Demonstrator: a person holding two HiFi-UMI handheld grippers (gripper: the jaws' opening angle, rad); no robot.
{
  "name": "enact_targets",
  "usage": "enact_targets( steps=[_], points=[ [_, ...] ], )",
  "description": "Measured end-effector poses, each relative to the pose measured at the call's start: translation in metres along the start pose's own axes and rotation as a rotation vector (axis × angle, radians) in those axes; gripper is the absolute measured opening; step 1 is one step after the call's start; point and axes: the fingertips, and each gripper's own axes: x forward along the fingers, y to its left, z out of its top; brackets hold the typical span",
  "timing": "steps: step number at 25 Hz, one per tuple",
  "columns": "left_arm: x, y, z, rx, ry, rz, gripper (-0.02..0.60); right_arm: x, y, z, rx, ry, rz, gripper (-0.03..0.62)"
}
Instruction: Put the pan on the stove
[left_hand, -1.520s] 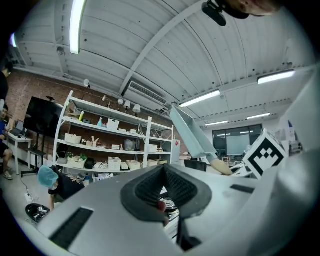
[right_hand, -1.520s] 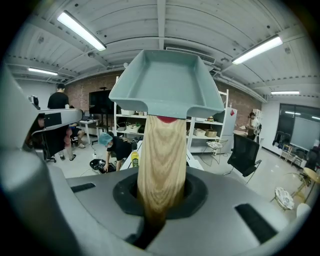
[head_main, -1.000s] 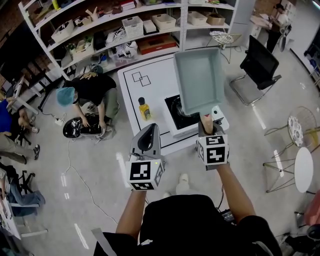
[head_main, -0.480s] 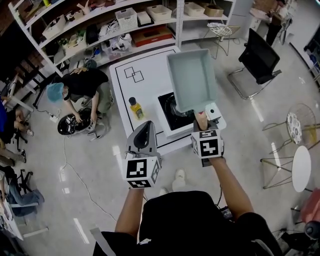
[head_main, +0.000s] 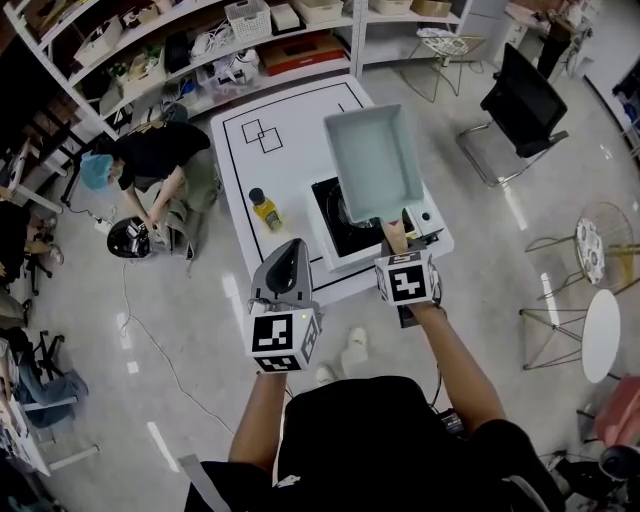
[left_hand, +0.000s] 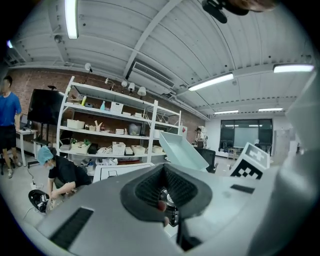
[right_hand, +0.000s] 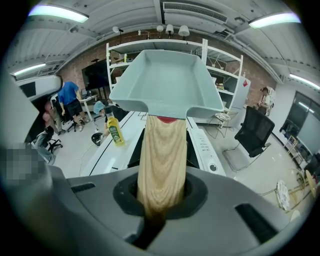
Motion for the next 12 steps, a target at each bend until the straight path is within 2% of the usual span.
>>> enact_targets(
  steps=[12],
  points=[
    [0.015,0.007,-0.017,-0.01,0.034,0.011,0.009,0.036,-0.003,-0.027,-0.039,0.149,-0.001,0.012]
  ],
)
